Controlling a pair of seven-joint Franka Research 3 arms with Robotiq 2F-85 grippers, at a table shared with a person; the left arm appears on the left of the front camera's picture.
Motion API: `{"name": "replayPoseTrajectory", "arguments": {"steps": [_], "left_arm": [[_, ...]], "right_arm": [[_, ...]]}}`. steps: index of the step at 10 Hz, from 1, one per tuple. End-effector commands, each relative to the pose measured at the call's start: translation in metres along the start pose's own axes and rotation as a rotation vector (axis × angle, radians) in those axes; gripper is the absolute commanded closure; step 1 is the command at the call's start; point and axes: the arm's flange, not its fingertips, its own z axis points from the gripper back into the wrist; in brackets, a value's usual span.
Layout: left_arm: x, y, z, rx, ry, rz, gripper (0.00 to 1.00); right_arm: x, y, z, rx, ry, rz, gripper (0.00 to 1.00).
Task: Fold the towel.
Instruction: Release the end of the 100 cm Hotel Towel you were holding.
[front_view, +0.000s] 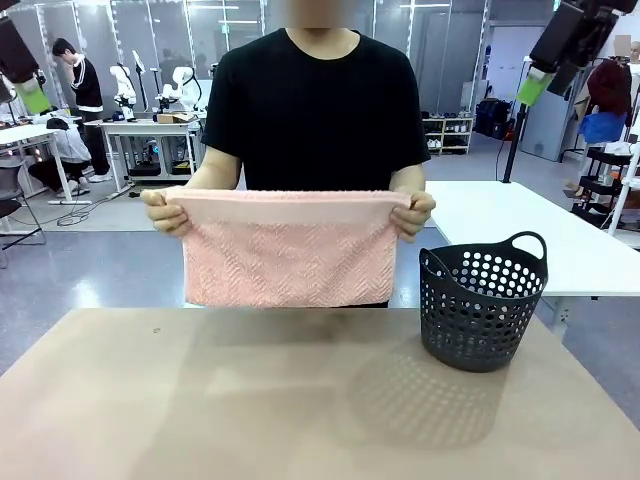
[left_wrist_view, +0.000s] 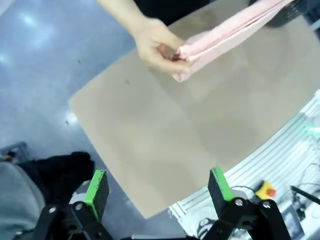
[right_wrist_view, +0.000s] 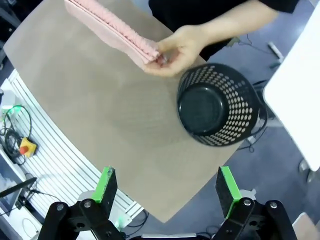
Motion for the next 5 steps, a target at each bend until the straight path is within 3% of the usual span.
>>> {"name": "replayPoseTrajectory", "arguments": {"steps": [1,3,5], "left_arm": [[-0.0146,-0.0073,-0.0138,0.01,-0.028,0.056,0.0],[-0.0126,-0.0064,-0.0101,0.041,-0.045,0.074,0.0],[-0.0106,-0.0015,-0.0092,0.0,-0.001,0.044,0.0]], "right_arm": [[-0.014,0.007,-0.0098,-0.024,-0.006,-0.055,0.0],[-0.0164,0.0049,-0.0105,-0.027,-0.017,-0.068,0.0],[-0.011,0.0028,-0.0021,-0.006,0.0,-0.032,0.0]]}}
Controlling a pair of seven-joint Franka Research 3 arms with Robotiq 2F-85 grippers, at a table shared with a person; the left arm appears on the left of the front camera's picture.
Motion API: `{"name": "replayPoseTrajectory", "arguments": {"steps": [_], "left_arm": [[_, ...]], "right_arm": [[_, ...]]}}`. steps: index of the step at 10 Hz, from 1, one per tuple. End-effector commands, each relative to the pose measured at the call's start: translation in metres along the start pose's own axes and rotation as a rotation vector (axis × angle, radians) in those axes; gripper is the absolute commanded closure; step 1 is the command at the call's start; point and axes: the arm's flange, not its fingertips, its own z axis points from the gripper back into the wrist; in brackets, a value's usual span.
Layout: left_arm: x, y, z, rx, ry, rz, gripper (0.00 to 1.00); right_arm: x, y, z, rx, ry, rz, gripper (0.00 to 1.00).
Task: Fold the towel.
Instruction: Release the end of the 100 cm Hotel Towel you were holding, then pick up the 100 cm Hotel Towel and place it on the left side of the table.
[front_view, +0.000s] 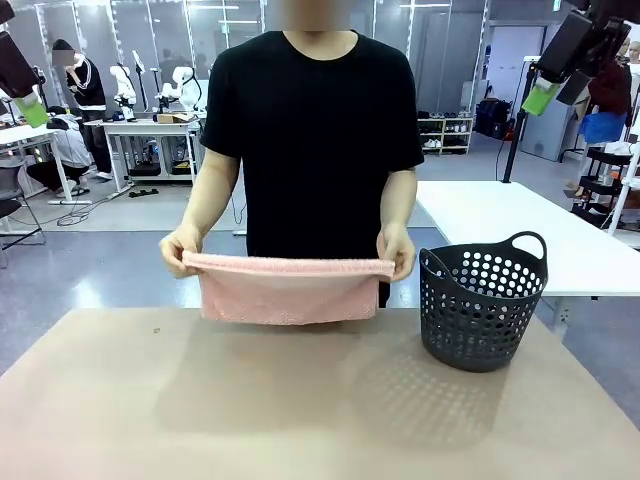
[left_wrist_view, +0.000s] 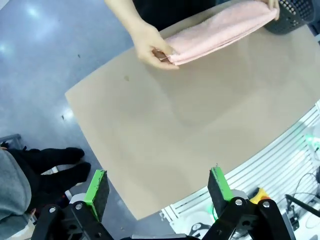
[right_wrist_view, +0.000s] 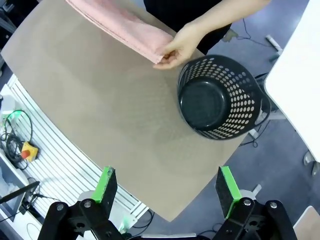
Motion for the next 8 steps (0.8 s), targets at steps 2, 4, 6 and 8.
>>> {"name": "replayPoseTrajectory", "arguments": {"steps": [2,4,6,8], "left_arm": [[-0.0004,0.0008,0.0007,-0.004,0.012,-0.008,0.0],[-0.0004,0.0008,0.0007,-0.004,0.012,-0.008,0.0],[-0.0004,0.0008,0.0007,-0.004,0.012,-0.008,0.0],[-0.0004,0.0008,0.0007,-0.004,0.012,-0.008,0.0]], "right_arm": [[0.0009,-0.0002,0.002,-0.001,0.005,0.001,0.0],[0.0009,-0.0002,0.002,-0.001,0.005,0.001,0.0],[0.0009,-0.0002,0.002,-0.001,0.005,0.001,0.0],[0.0009,-0.0002,0.002,-0.001,0.005,0.001,0.0]]}}
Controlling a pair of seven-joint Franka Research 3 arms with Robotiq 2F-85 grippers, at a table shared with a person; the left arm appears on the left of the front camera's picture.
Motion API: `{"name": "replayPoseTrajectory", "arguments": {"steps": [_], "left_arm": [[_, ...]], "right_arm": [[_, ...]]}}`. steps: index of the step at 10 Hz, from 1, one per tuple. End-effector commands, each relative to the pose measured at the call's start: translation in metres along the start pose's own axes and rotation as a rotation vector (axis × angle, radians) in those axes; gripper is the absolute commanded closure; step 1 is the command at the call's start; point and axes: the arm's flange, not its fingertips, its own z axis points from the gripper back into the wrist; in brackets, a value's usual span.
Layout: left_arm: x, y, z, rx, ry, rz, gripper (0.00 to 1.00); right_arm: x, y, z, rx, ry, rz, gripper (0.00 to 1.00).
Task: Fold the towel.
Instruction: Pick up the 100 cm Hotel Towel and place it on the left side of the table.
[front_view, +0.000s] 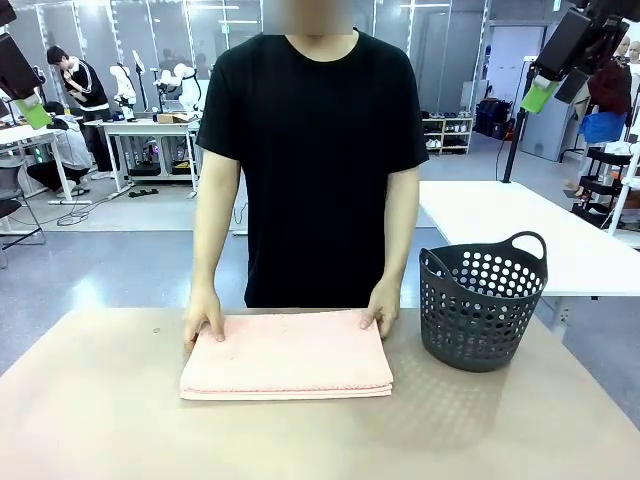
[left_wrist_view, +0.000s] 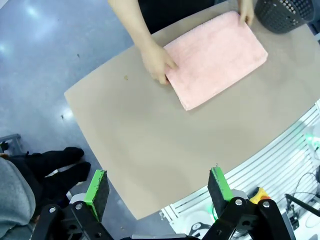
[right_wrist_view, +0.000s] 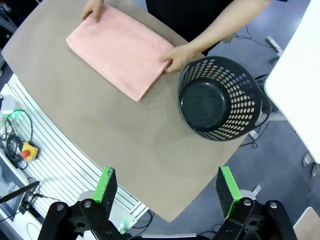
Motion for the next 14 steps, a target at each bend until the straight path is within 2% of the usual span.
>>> {"name": "replayPoseTrajectory", "arguments": {"steps": [1,14], "left_arm": [[-0.0009,0.0008,0.0022,-0.002,0.009,-0.008,0.0],[-0.0009,0.0008,0.0022,-0.002,0.009,-0.008,0.0]], "right_arm": [[-0.0005,-0.0009,0.001,-0.001,0.007,-0.003,0.0],[-0.0005,-0.0009,0.001,-0.001,0.007,-0.003,0.0]]}}
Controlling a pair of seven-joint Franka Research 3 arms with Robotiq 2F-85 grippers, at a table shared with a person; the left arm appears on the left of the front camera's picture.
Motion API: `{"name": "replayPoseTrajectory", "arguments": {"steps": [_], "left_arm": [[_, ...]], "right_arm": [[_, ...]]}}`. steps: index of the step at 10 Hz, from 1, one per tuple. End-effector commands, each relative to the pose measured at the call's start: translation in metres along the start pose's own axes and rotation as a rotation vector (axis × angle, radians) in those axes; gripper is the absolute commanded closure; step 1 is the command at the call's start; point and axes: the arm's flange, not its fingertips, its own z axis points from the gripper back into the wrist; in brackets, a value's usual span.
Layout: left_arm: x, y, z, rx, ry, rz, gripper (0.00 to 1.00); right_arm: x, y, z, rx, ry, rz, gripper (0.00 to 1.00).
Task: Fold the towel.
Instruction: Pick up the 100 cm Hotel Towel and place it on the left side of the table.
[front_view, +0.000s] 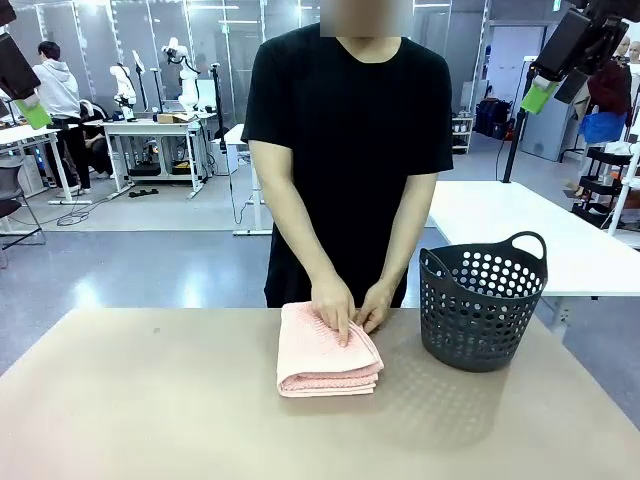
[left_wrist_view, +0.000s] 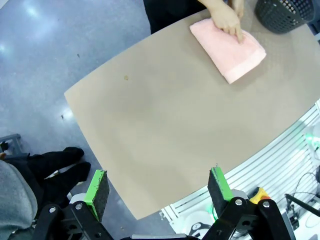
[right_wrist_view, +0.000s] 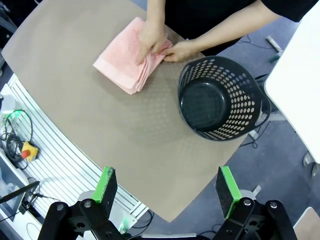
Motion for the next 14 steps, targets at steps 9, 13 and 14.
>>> {"name": "replayPoseTrajectory", "arguments": {"steps": [9,13,14], "left_arm": [[-0.001,0.0008,0.0021,-0.002,0.009,-0.008,0.0],[-0.001,0.0008,0.0021,-0.002,0.009,-0.008,0.0],[-0.001,0.0008,0.0021,-0.002,0.009,-0.008,0.0]], "right_arm": [[-0.0007,-0.0006,0.0013,-0.002,0.006,-0.003,0.0],[-0.0007,-0.0006,0.0013,-0.002,0.006,-0.003,0.0],[-0.0007,-0.0006,0.0013,-0.002,0.006,-0.003,0.0]]}}
